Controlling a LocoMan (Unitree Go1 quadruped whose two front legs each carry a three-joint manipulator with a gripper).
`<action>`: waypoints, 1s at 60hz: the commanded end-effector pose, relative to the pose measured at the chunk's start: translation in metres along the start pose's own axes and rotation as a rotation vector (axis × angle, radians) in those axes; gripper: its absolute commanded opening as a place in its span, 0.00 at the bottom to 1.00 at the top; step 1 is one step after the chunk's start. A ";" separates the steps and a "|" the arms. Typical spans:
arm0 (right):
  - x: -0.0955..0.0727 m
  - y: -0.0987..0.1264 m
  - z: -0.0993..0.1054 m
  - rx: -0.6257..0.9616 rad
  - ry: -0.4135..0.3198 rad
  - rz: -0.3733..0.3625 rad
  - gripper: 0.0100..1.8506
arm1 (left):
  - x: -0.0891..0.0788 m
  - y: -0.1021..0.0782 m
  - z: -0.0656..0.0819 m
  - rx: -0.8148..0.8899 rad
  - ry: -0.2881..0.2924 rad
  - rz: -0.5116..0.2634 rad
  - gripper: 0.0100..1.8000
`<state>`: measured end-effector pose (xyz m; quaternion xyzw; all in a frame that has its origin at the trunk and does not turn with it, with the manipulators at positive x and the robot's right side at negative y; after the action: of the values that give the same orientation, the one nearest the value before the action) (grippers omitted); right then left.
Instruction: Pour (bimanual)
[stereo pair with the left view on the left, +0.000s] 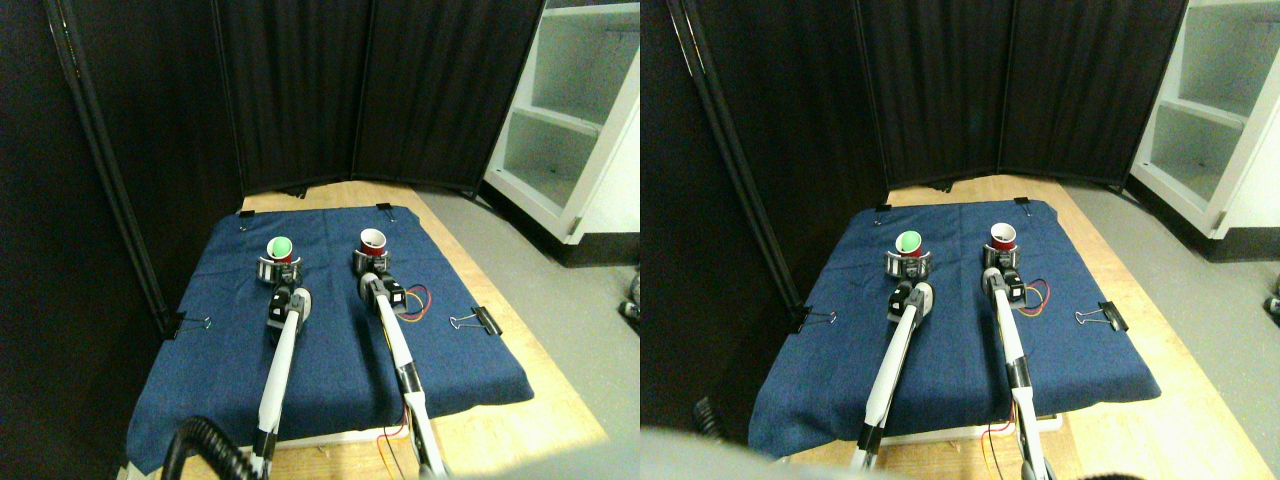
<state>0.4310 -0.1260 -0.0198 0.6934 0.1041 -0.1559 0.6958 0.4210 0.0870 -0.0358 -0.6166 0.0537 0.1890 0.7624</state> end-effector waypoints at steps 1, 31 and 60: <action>0.002 0.003 0.003 -0.017 0.005 0.018 0.82 | 0.002 0.008 -0.003 0.048 0.018 0.034 0.90; -0.017 0.012 -0.001 -0.018 0.067 0.089 0.95 | -0.013 -0.002 0.004 0.071 0.064 -0.033 0.96; -0.075 0.060 -0.001 -0.093 0.132 0.306 0.91 | -0.070 -0.061 0.028 0.222 0.178 -0.248 0.81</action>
<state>0.3854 -0.1230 0.0483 0.6754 0.0671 -0.0158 0.7342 0.3752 0.0856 0.0273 -0.5415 0.0835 0.0481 0.8351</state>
